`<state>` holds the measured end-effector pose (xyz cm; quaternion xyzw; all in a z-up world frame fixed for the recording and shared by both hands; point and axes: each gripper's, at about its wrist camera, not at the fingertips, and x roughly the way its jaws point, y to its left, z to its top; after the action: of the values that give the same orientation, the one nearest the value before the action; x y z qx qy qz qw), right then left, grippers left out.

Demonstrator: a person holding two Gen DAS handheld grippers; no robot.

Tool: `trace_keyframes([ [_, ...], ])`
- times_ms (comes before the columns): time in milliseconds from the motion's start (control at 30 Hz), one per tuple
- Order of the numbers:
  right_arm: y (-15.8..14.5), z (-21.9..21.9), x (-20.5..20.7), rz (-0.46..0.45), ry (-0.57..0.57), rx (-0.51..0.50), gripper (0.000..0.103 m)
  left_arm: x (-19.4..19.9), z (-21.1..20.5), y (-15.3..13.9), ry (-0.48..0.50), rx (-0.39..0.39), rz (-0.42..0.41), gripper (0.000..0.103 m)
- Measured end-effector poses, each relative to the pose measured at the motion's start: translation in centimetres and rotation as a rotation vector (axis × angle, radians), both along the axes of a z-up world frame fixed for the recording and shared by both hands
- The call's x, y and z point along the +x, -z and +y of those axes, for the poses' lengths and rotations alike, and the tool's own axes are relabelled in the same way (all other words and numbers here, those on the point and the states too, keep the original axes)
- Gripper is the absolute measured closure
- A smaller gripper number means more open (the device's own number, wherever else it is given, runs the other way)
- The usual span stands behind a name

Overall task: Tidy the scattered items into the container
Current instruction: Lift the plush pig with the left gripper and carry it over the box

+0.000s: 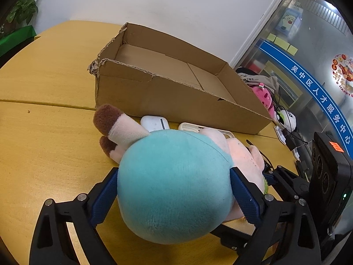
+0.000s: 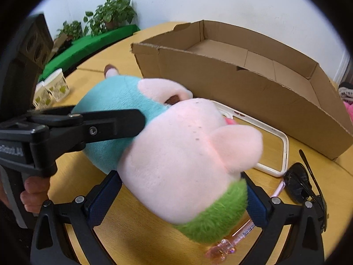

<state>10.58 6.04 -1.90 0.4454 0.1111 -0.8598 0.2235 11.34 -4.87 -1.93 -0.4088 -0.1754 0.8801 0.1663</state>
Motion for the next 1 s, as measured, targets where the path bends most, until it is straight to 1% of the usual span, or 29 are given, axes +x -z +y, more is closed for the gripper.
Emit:
trace_keyframes([
  [100,0.38,-0.74,0.18,0.019,0.004,0.038,0.003,-0.09,-0.09,0.03,0.007,0.003,0.003,0.005],
  [400,0.4,-1.03,-0.3,0.02,0.005,0.049,0.004,-0.25,-0.58,0.25,0.01,0.022,0.002,0.005],
  [1000,0.59,-1.19,-0.41,0.018,0.003,0.057,0.004,0.05,-0.28,0.1,0.016,0.004,0.011,0.005],
])
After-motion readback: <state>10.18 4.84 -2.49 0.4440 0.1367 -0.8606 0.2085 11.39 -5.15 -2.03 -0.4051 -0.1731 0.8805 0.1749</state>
